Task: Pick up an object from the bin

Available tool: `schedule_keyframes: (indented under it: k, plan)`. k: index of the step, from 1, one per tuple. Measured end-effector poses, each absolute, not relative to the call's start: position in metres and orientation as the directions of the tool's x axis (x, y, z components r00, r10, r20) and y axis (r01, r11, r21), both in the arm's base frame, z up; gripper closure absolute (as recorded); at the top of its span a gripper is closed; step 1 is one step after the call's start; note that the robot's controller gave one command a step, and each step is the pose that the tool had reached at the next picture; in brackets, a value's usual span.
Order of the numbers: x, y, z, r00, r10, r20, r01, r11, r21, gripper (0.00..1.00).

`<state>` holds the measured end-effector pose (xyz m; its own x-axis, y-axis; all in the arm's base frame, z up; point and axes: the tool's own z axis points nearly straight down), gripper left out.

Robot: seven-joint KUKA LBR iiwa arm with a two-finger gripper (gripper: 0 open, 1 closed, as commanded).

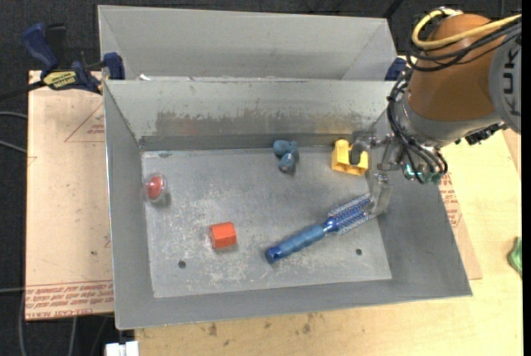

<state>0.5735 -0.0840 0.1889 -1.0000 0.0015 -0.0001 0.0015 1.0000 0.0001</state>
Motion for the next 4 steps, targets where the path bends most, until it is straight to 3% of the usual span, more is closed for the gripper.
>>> schedule_keyframes:
  k: [1, 2, 3, 4]
  plan:
    - [0.529, -0.102, 0.066, -0.998, -0.059, 0.005, -0.059, 0.998, 0.002, 0.0]
    - [0.531, -0.102, 0.069, -0.998, -0.064, 0.001, -0.064, 0.998, 0.0, 1.0]
    - [0.521, -0.097, 0.197, -0.997, -0.075, -0.008, -0.075, 0.997, -0.002, 1.0]
    - [0.528, -0.09, 0.284, -0.997, -0.078, -0.011, -0.078, 0.997, -0.003, 1.0]
